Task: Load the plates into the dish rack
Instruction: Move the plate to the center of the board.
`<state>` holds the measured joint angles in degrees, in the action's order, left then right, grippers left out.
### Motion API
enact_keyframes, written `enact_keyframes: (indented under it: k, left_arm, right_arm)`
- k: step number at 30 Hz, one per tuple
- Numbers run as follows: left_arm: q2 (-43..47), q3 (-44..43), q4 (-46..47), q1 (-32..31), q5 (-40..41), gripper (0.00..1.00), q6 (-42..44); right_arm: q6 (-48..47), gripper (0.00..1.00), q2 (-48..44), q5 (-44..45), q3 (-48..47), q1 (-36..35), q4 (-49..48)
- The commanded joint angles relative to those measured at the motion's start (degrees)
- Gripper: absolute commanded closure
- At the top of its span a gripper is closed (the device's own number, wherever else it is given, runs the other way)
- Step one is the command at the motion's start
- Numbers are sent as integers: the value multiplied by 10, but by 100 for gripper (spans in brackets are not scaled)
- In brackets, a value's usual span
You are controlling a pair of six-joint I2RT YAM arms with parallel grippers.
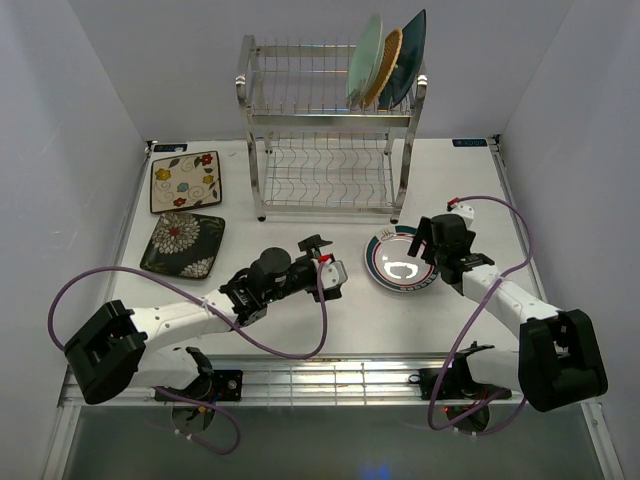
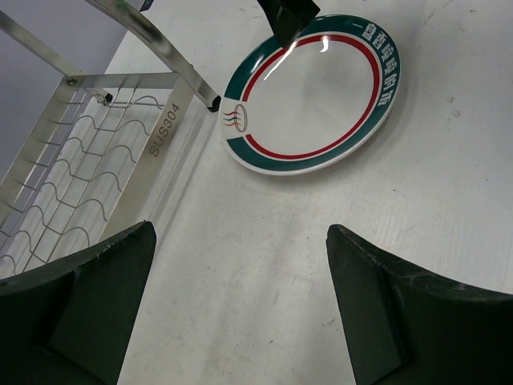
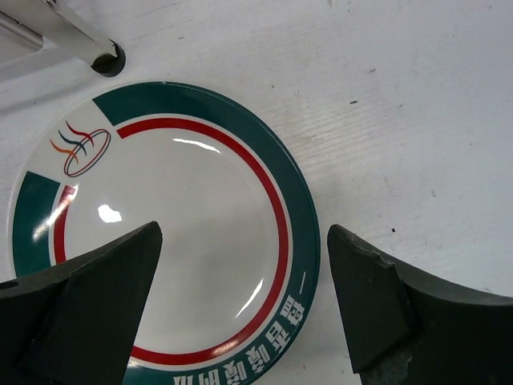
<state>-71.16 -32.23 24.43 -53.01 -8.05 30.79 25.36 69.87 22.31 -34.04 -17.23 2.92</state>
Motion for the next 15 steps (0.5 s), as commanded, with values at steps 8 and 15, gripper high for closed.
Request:
enact_keyframes:
  k: [8, 15]
  left_arm:
    - [0, 0, 33, -17, 46, 2, 15]
    - [-16, 24, 83, -45, 72, 2, 48]
  right_arm:
    - [28, 12, 13, -56, 19, 38, -78]
    - [41, 12, 57, -119, 25, 93, -120]
